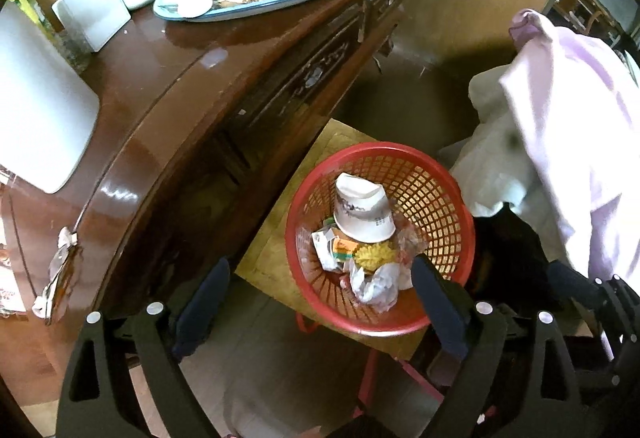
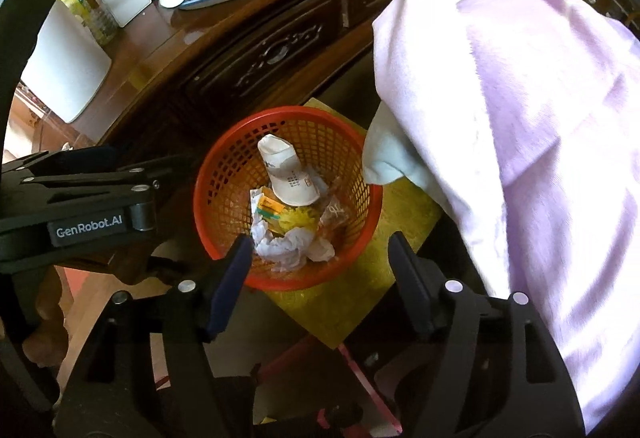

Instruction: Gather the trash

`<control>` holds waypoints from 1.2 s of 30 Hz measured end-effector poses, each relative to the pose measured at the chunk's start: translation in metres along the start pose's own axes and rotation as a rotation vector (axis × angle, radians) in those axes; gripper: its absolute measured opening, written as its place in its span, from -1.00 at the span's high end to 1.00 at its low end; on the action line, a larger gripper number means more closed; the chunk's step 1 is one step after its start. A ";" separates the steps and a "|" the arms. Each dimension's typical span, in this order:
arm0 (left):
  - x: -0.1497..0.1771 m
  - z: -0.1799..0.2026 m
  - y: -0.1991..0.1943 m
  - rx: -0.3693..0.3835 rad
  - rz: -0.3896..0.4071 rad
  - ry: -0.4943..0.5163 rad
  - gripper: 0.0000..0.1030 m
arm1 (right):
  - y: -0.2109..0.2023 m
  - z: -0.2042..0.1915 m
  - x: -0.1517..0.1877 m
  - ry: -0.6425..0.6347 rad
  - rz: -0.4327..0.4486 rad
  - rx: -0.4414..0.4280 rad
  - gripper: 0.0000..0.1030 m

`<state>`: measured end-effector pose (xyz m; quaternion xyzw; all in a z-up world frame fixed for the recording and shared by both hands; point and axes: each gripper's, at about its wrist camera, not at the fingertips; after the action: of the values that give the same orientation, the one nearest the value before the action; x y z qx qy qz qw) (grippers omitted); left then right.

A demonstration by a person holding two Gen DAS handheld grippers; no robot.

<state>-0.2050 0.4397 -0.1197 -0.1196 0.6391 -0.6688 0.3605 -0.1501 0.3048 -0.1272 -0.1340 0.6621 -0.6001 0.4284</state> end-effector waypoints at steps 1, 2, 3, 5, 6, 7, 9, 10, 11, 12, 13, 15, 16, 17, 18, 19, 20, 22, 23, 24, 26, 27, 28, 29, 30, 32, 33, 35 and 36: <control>0.003 0.001 -0.004 -0.001 0.001 0.001 -0.76 | -0.003 0.000 0.003 -0.001 0.002 0.003 -0.35; 0.006 0.002 -0.007 -0.003 0.002 0.002 -0.76 | -0.006 0.000 0.005 0.001 0.004 0.004 -0.35; 0.008 0.002 -0.009 -0.006 0.004 0.002 -0.76 | -0.009 0.001 0.008 0.003 0.007 0.002 -0.36; 0.014 0.003 -0.017 -0.015 0.013 0.003 -0.76 | -0.013 0.002 0.011 0.007 0.012 0.005 -0.37; 0.016 0.004 -0.021 -0.018 0.016 0.004 -0.76 | -0.015 0.002 0.013 0.010 0.014 0.006 -0.38; 0.018 0.005 -0.024 -0.021 0.019 0.005 -0.76 | -0.019 0.004 0.016 0.016 0.017 0.006 -0.39; 0.021 0.008 -0.029 -0.022 0.022 0.011 -0.76 | -0.022 0.006 0.018 0.024 0.021 0.004 -0.41; 0.023 0.009 -0.032 -0.024 0.023 0.015 -0.76 | -0.025 0.007 0.020 0.028 0.024 0.005 -0.41; 0.025 0.011 -0.035 -0.026 0.025 0.020 -0.76 | -0.027 0.008 0.022 0.032 0.027 0.007 -0.42; 0.026 0.012 -0.037 -0.028 0.027 0.021 -0.76 | -0.029 0.009 0.023 0.034 0.029 0.009 -0.43; 0.028 0.014 -0.040 -0.028 0.029 0.023 -0.76 | -0.031 0.009 0.025 0.037 0.031 0.012 -0.43; 0.032 0.016 -0.045 -0.029 0.030 0.024 -0.76 | -0.034 0.010 0.028 0.043 0.033 0.011 -0.43; 0.036 0.017 -0.047 -0.025 0.026 0.025 -0.76 | -0.037 0.011 0.030 0.048 0.035 0.013 -0.43; 0.038 0.018 -0.049 -0.023 0.023 0.026 -0.76 | -0.038 0.011 0.031 0.051 0.038 0.015 -0.43; 0.040 0.019 -0.050 -0.021 0.021 0.025 -0.76 | -0.039 0.012 0.033 0.054 0.040 0.015 -0.43; 0.042 0.020 -0.052 -0.021 0.020 0.026 -0.76 | -0.041 0.012 0.035 0.058 0.042 0.016 -0.43; 0.044 0.021 -0.053 -0.023 0.020 0.027 -0.76 | -0.042 0.012 0.037 0.058 0.042 0.017 -0.43; 0.048 0.021 -0.055 -0.033 0.015 0.022 -0.76 | -0.043 0.013 0.040 0.061 0.039 0.024 -0.43; 0.050 0.020 -0.056 -0.034 0.013 0.019 -0.76 | -0.044 0.013 0.041 0.061 0.038 0.025 -0.43; 0.052 0.020 -0.057 -0.034 0.009 0.014 -0.76 | -0.045 0.013 0.043 0.062 0.038 0.025 -0.43; 0.055 0.018 -0.058 -0.035 0.007 0.010 -0.76 | -0.048 0.013 0.044 0.061 0.044 0.026 -0.43; 0.057 0.017 -0.059 -0.038 0.007 0.008 -0.76 | -0.049 0.013 0.045 0.059 0.047 0.026 -0.43; 0.058 0.017 -0.060 -0.039 0.007 0.006 -0.76 | -0.050 0.012 0.046 0.056 0.050 0.028 -0.43; 0.060 0.016 -0.060 -0.038 0.003 0.000 -0.76 | -0.051 0.012 0.046 0.055 0.051 0.029 -0.43; 0.061 0.015 -0.060 -0.033 -0.001 -0.004 -0.76 | -0.052 0.012 0.047 0.055 0.051 0.030 -0.43; 0.062 0.013 -0.059 -0.022 -0.013 -0.011 -0.76 | -0.052 0.011 0.048 0.055 0.051 0.031 -0.43; 0.063 0.013 -0.059 -0.019 -0.015 -0.012 -0.76 | -0.052 0.011 0.048 0.054 0.051 0.032 -0.43; 0.065 0.013 -0.059 -0.021 -0.013 -0.012 -0.76 | -0.053 0.011 0.049 0.053 0.051 0.036 -0.43; 0.065 0.013 -0.059 -0.021 -0.012 -0.011 -0.76 | -0.053 0.011 0.050 0.053 0.050 0.037 -0.43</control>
<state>-0.2626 0.3834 -0.0813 -0.1310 0.6432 -0.6637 0.3588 -0.1895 0.2502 -0.0986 -0.0934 0.6651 -0.6047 0.4281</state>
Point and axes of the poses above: each gripper's, at about its wrist camera, not at the fingertips, and y roughly the way its jaws point, z to its right, x to its underside, and after that the axes turned 10 degrees about x, right-handed
